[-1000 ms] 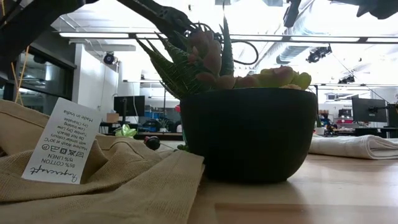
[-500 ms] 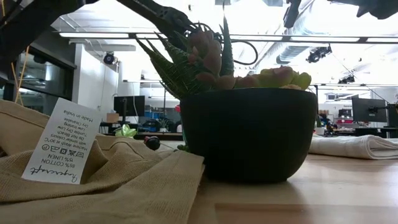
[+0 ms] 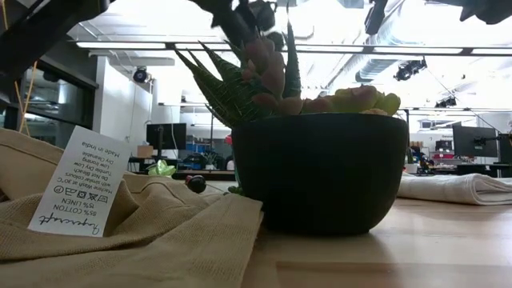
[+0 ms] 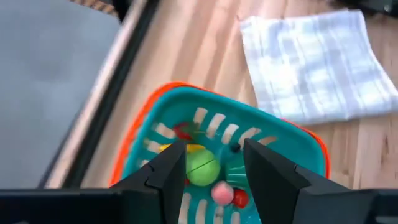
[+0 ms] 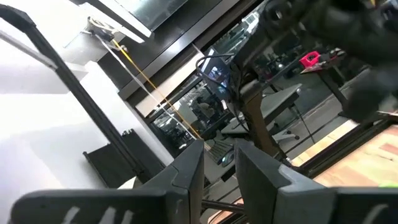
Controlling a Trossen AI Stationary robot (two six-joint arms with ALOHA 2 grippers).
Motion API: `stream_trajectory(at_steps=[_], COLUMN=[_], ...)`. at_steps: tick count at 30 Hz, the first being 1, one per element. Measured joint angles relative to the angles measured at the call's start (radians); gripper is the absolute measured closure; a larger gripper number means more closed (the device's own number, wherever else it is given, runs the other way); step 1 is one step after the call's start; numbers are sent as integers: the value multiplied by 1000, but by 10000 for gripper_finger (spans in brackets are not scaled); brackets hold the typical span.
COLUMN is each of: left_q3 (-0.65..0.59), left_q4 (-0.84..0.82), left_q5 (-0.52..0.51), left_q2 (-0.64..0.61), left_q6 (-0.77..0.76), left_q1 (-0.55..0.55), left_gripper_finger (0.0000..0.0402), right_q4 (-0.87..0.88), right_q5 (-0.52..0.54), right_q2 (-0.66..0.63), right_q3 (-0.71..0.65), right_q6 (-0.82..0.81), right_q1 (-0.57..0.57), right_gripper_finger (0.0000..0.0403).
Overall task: Pick and placing Produce into tupperware
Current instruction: Put the green starfruit into the green basket
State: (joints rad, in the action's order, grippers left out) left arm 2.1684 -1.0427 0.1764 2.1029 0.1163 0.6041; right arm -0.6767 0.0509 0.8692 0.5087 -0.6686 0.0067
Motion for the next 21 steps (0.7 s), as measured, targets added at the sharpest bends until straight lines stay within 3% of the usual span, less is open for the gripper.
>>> stream_trajectory(at_steps=[9,21], left_q3=[39,39], left_q4=[-77,-398], left_q5=[-122,-306], left_q2=[-109,-263], left_q6=[-72,-226], left_q1=[-2,-3], left_gripper_finger=[252,252], right_q4=[7,17], right_q5=[-6,-6], right_q2=[0,0], right_q3=[0,0], right_q6=[19,10], right_q1=[40,67], right_gripper_finger=[324,324])
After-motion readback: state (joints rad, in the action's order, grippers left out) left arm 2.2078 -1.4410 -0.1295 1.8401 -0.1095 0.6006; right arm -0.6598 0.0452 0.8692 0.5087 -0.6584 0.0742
